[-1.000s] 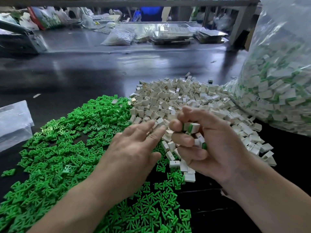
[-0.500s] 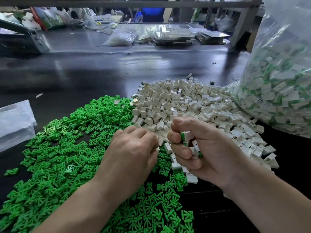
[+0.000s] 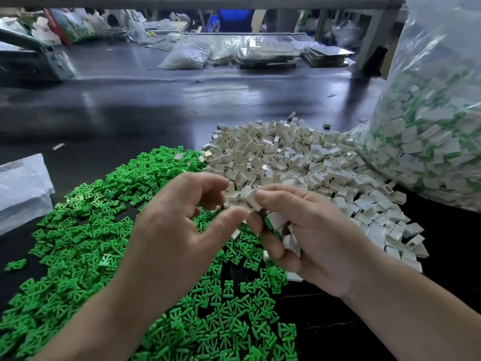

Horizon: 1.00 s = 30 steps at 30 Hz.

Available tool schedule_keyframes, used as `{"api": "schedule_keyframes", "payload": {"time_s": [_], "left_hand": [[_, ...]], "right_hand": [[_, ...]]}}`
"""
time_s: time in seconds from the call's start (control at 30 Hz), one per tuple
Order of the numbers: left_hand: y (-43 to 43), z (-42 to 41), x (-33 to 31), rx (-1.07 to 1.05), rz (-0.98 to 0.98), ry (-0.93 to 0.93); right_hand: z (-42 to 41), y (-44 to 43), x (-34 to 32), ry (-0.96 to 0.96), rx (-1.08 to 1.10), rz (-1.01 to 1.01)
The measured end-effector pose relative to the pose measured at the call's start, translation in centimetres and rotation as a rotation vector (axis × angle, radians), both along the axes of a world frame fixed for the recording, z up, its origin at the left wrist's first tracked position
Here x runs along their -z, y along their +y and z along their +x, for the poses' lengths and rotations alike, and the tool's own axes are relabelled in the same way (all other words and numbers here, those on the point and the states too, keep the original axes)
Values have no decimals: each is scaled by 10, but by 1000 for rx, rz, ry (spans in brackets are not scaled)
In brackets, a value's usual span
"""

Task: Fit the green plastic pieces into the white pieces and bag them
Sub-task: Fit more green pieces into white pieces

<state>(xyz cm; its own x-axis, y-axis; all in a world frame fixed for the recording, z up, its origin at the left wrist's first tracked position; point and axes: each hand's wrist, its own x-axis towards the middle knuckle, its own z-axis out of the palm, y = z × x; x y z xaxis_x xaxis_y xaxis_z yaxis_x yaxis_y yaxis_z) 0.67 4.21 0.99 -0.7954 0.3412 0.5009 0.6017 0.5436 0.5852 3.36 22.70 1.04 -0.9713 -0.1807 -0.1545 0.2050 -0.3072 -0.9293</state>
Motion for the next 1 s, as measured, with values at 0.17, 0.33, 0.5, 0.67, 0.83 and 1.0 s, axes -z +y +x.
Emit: {"api": "schedule_keyframes", "payload": {"time_s": [0.17, 0.33, 0.5, 0.67, 0.83, 1.0], "left_hand": [[-17, -9, 4, -11, -421, -142], [-12, -5, 9, -2, -671, -142], [-9, -6, 12, -48, -679, -112], [-11, -6, 12, -108, -641, -91], [-9, -10, 16, -105, -664, -61], [-11, -9, 17, -93, -602, -18]], "right_hand": [[0, 2, -3, 5, 28, -95], [0, 3, -2, -24, -23, -85], [-3, 1, 2, -62, 22, -96], [-4, 2, 6, -88, -1, -92], [-4, 2, 7, -102, -34, -85], [-4, 2, 6, -91, -48, -99]]}}
